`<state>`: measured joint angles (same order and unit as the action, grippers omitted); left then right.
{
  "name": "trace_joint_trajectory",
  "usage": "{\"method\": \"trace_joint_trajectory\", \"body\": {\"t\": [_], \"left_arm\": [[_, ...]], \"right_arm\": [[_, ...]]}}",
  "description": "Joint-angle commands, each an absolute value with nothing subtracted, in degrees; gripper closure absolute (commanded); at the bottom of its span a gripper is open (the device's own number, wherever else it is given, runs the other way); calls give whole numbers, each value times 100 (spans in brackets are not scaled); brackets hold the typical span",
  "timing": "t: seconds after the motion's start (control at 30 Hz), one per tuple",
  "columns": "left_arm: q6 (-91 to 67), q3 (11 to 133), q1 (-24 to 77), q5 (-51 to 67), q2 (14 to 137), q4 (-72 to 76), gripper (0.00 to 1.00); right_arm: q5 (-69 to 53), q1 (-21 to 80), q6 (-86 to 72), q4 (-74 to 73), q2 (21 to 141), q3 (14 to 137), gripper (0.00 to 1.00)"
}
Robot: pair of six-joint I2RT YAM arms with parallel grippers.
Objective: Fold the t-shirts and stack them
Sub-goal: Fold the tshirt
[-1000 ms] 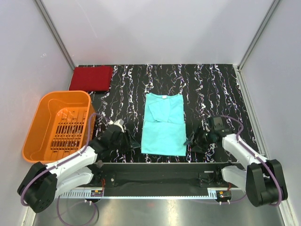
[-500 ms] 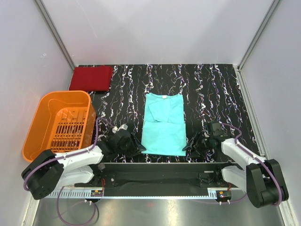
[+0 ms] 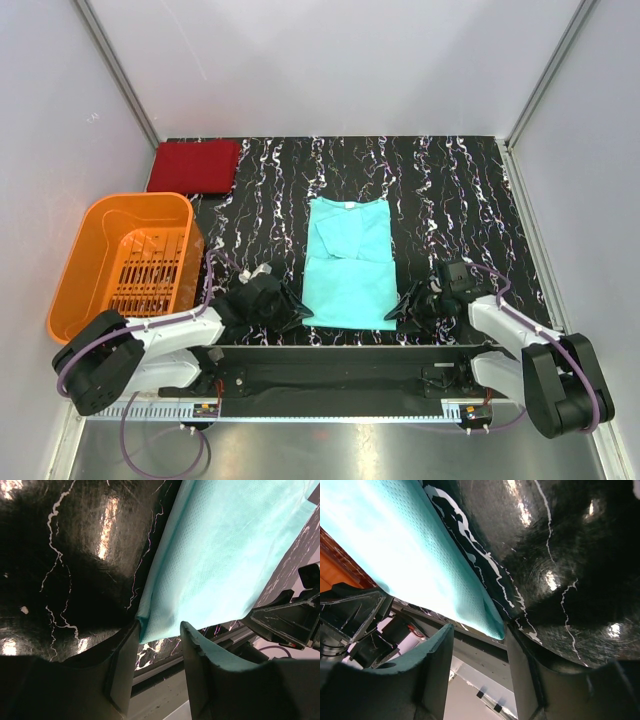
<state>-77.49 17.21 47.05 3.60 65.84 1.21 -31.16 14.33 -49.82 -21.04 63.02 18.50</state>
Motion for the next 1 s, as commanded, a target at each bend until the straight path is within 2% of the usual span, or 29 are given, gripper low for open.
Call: {"method": "trace_joint_trajectory", "body": {"t": [0.0, 0.17, 0.43, 0.8, 0.97], "left_arm": [[-7734, 1617, 4755, 17, 6609, -255, 55], [-7787, 1556, 4878, 61, 6513, -404, 51], [-8094, 1503, 5062, -88, 6390, -483, 51], [-8332, 1195, 5133, -228, 5827, -852, 50], [-8341, 1257, 5133, -150, 6231, -528, 51]], "right_arm": [[-2681, 1529, -4922, -2118, 6468, 1635, 46], [-2611, 1529, -4983, -2136, 6399, 1635, 48], [-2391, 1529, -5194, -2118, 6337, 1679, 53], [-2408, 1529, -5142, -2162, 6363, 1767, 53], [-2391, 1529, -5150, -2145, 6381, 1767, 53]]}}
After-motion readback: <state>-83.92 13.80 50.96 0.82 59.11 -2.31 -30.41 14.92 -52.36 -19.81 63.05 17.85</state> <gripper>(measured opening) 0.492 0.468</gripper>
